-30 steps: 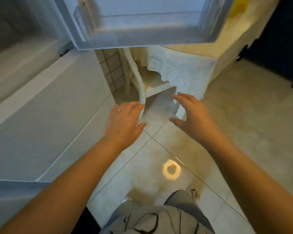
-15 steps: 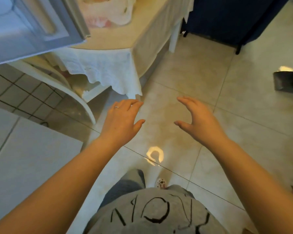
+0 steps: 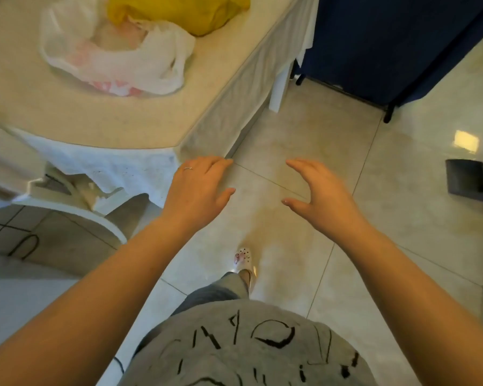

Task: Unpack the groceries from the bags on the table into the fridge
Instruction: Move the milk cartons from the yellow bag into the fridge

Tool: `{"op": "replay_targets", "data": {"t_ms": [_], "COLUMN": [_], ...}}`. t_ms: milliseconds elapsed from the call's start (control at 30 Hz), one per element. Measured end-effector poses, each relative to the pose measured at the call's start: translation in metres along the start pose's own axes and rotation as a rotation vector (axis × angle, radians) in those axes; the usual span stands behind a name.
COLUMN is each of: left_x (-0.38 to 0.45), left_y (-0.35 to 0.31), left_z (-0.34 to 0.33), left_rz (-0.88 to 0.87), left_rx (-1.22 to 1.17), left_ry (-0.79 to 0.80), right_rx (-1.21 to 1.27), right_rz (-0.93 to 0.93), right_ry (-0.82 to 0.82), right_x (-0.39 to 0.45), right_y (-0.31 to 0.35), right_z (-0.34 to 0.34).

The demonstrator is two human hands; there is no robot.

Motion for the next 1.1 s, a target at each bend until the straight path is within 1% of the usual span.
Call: {"op": "replay_targets", "data": {"t_ms": [67, 167, 267, 433, 567, 667, 733, 867, 967, 1100], "left_x": [0.051, 0.119, 0.171, 0.25, 0.322, 0.375, 0.406, 0.446, 0.458, 0.468], "left_y": [0.008, 0.015, 0.022, 0.051, 0.08, 0.101, 0.113, 0.131, 0.147, 0.18], "left_z": [0.003, 0.007, 0.004, -0.001, -0.003, -0.001, 0.004, 0.022, 0.032, 0.048], "left_rz": [-0.002, -0.007, 0.022, 0.079, 0.19, 0.311, 0.39, 0.504, 0.58, 0.661], "left_rx": [-0.007, -0.016, -0.04, -0.036, -0.001, 0.026, 0.03, 0.03, 0.048, 0.075], "left_ry": [-0.03, -0.039, -0.018, -0.052, -0.106, -0.131, -0.155, -0.235, -0.285, -0.377], "right_rx": [-0.019, -0.047, -0.061, -0.029, 0.005, 0.014, 0.019, -0.001, -0.004, -0.019], "right_rz": [0.017, 0.032, 0.023, 0.083, 0.178, 0.284, 0.344, 0.501, 0.609, 0.722], "right_ry": [0.01, -0.02, -0.01, 0.031, 0.05, 0.048, 0.081, 0.156, 0.147, 0.156], "right_x": [0.042, 0.1, 0.149, 0.243, 0.335, 0.407, 0.453, 0.533, 0.581, 0.632], "right_y": [-0.013, -0.032, -0.05, -0.073, -0.093, -0.102, -0.105, -0.091, -0.067, -0.033], "right_z": [0.014, 0.04, 0.053, 0.066, 0.077, 0.092, 0.102, 0.113, 0.121, 0.115]}}
Point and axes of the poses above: each hand's wrist, its own x-axis towards the middle knuckle, its own z-axis out of the back of the hand, y = z × x, the point moved 10 cm from there along x, towards the middle knuckle, and after that the axes turned 10 degrees about -x, right-handed, at the moved point
